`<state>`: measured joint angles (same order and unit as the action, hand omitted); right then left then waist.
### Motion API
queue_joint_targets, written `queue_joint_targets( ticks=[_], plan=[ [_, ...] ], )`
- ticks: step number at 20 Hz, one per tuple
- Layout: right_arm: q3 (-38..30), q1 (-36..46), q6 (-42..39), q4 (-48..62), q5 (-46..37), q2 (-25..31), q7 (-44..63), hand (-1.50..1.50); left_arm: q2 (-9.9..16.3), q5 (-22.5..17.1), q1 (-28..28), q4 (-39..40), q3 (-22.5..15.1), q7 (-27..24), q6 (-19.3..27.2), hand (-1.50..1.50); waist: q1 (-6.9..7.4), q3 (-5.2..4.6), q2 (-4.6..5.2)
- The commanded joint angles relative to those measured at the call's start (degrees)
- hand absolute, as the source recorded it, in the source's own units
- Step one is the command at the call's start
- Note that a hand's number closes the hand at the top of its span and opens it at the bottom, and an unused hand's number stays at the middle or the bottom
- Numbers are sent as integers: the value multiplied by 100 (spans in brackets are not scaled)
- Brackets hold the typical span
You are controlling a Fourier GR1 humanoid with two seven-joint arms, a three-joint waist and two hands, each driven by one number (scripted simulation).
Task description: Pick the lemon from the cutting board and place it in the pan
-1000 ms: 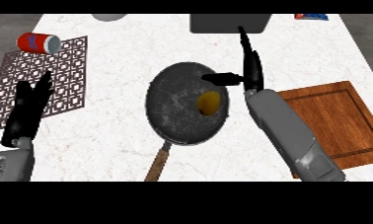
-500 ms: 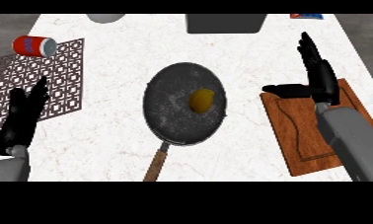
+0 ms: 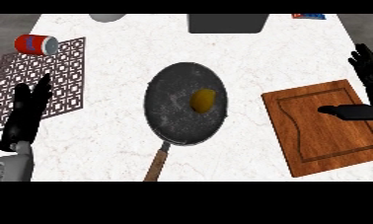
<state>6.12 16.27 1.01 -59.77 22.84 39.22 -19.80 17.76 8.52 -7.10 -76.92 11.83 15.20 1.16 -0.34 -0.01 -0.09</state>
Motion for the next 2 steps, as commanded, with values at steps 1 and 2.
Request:
queue_joint_targets(
  ticks=[1,2],
  plan=[
    [-466,-567,-547,-96,43,345,-393,-150,77,-101,59,348,152,-353,-182,0,-1,0,6],
    [-597,-571,-816,-145,112,534,-186,-150,-11,-31,31,32,72,-91,-59,0,8,0,2]
  ],
)
